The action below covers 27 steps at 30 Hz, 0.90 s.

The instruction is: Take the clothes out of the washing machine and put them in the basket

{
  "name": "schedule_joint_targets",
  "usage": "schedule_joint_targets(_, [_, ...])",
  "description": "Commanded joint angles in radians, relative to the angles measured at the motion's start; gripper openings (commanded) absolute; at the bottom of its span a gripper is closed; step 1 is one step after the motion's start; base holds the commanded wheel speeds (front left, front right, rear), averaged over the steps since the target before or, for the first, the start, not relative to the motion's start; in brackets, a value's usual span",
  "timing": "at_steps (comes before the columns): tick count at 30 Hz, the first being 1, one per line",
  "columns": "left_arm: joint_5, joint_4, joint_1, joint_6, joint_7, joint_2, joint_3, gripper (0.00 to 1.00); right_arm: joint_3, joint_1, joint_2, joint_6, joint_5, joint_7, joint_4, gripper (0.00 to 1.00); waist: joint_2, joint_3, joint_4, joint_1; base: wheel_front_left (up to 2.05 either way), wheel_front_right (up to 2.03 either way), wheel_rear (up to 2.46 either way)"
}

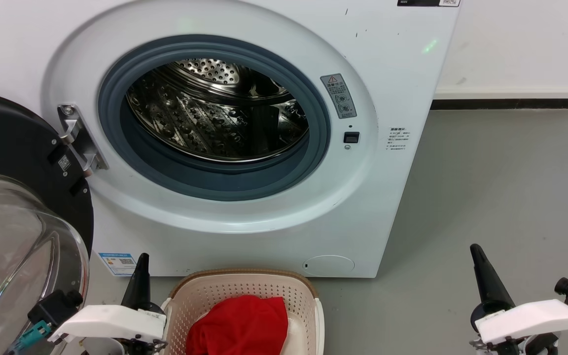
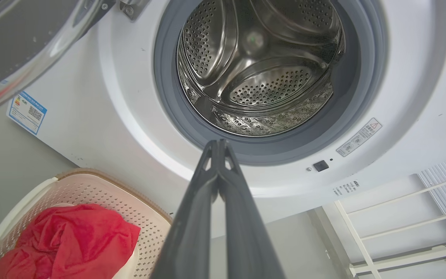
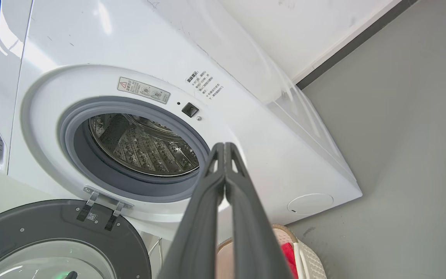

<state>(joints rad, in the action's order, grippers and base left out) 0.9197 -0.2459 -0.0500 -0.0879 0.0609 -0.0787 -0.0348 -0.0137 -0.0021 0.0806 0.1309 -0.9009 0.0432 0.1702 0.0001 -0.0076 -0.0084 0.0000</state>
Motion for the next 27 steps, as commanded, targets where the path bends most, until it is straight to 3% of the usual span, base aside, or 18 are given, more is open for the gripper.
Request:
schedule_joint_targets(1, [0.038, 0.013, -0.03, -0.005, -0.009, 0.001, -0.007, 0.0, 0.005, -0.034, 0.008, 0.0, -0.043, -0.004, -0.005, 0.0, -0.0001, 0.0, 0.0, 0.0, 0.0, 0.0, 0.0])
schedule_joint_targets(27, [0.307, 0.008, -0.045, -0.022, -0.078, 0.012, -0.038, 0.0, 0.034, -0.065, 0.008, 0.0, -0.337, -0.051, 0.027, 0.0, -0.0001, 0.004, 0.003, 0.0, 0.0, 0.0, 0.0])
